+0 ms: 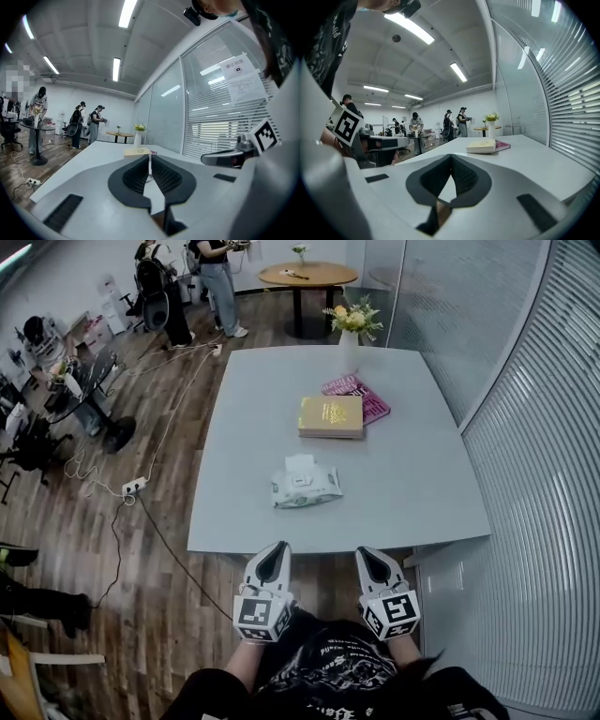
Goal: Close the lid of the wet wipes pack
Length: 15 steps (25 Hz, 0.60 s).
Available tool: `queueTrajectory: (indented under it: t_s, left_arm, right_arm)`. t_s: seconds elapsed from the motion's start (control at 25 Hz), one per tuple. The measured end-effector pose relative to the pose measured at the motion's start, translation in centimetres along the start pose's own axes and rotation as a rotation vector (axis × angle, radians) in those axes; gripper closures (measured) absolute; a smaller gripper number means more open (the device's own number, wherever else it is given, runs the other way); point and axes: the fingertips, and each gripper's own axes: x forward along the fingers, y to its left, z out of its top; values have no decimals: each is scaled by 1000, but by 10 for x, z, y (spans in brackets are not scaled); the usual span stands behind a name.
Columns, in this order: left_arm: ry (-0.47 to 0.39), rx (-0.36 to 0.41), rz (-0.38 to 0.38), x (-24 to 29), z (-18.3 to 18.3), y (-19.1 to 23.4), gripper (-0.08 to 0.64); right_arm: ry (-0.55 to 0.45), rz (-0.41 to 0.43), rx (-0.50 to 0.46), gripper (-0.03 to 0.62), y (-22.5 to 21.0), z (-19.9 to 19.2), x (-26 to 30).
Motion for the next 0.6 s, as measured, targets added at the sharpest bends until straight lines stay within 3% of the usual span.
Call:
queueTrajectory:
  t_s: [0.28,0.6]
  left_arm:
    - [23,-8,-40,21,-5,44,541]
    - [25,-31,8,46,-2,74,541]
  right_arm:
    - [9,-43,16,594,9,-1,51]
    - [67,69,28,594,9,2,105]
